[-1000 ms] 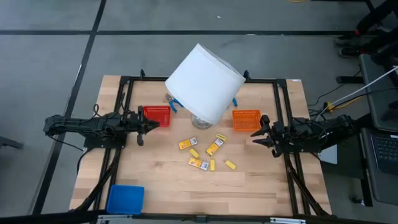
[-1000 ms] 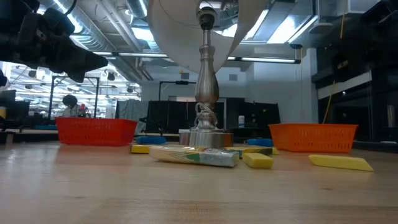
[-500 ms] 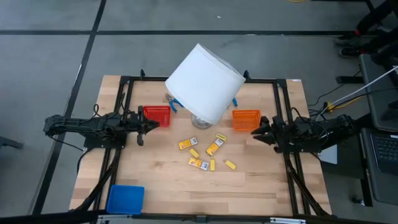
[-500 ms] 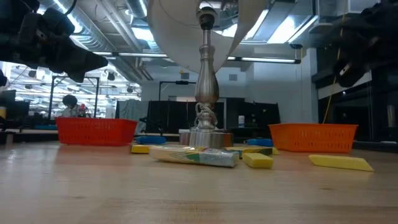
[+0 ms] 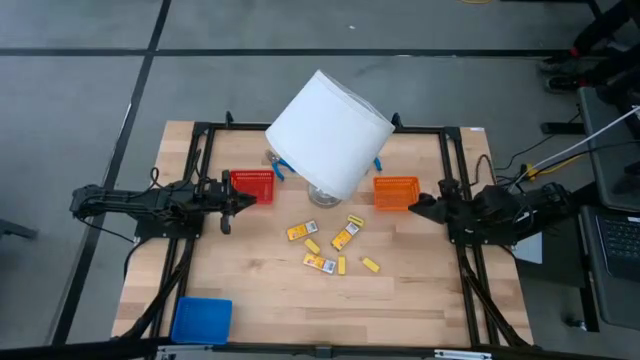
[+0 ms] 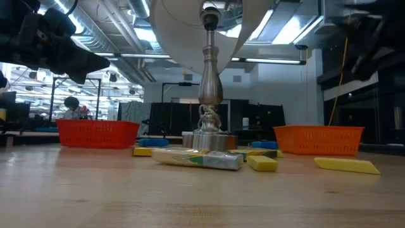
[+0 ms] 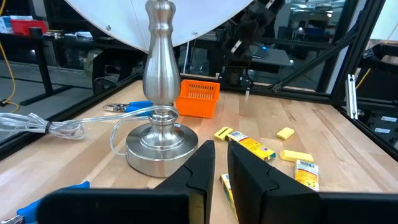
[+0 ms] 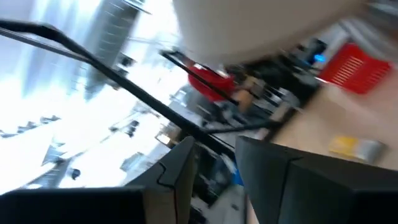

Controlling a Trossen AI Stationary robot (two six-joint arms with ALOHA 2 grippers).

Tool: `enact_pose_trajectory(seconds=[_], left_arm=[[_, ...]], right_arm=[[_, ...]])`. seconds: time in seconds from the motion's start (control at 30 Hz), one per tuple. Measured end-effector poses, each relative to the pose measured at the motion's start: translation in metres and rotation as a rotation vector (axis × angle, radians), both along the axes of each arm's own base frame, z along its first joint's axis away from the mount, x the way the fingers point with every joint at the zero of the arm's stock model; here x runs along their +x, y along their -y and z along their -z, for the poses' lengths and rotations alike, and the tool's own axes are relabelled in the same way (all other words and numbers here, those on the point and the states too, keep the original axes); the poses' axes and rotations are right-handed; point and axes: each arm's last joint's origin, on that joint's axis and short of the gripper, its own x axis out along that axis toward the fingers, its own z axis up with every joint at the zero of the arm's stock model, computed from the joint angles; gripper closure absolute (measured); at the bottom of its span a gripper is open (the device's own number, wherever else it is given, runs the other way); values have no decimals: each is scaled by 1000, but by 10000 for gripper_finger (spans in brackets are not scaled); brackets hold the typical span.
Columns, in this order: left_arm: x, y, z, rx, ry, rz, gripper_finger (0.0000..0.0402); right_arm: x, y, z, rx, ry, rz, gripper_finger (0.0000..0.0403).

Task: Pick & Place School Supplies
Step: Put the yellow crayon box into the red bin

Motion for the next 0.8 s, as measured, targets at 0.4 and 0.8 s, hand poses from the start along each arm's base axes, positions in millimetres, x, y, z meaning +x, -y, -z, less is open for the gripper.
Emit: enact_pose_trajectory(seconds=[0.4,0.8], left_arm=[[0,0,0,0,0,0,363],[-1,-6,-15,-400,262,-184,363]], right_arm=[[-9,1,-20,163,197,108,282],[14,-27,-101,-79,311,195,282]])
